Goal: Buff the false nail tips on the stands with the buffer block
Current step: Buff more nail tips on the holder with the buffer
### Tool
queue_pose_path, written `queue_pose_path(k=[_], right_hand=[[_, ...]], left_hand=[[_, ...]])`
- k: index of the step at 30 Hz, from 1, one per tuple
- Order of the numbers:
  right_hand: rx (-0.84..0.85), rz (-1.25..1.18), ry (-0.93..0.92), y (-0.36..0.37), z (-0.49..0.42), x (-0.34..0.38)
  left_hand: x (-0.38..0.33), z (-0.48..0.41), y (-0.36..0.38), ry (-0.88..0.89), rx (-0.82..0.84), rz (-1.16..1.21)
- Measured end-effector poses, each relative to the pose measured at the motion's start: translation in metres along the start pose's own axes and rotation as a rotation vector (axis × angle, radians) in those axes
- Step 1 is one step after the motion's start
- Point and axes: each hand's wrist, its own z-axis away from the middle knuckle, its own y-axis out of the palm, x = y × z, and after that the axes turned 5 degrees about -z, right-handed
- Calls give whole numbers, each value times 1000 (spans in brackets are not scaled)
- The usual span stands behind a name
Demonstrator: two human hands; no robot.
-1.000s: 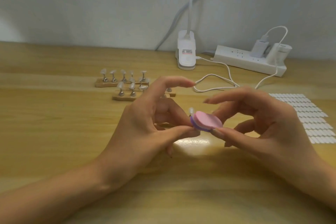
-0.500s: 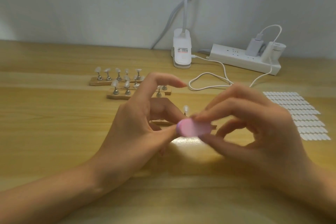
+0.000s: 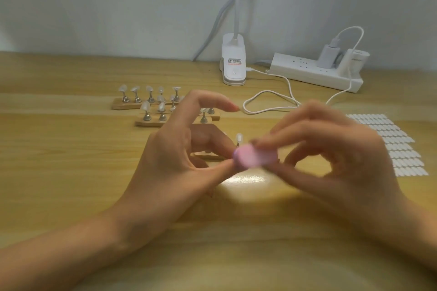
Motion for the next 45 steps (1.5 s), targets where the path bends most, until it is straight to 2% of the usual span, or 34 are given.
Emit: queue_pose_path(k=[24, 32, 36, 38, 45], right_hand=[[14, 18, -28, -1, -1, -2], [-15, -13, 7, -1, 0, -2], [41, -5, -32, -2, 1, -2], [1, -11, 1, -4, 1, -3], [16, 7, -9, -3, 0, -3]], left_hand=[[-2, 1, 1, 47, 9, -105], [-2, 1, 0, 35, 8, -77], [-3, 2, 1, 41, 21, -94], [-2, 1, 1, 31, 17, -101], [-1, 1, 0, 0, 50, -20]])
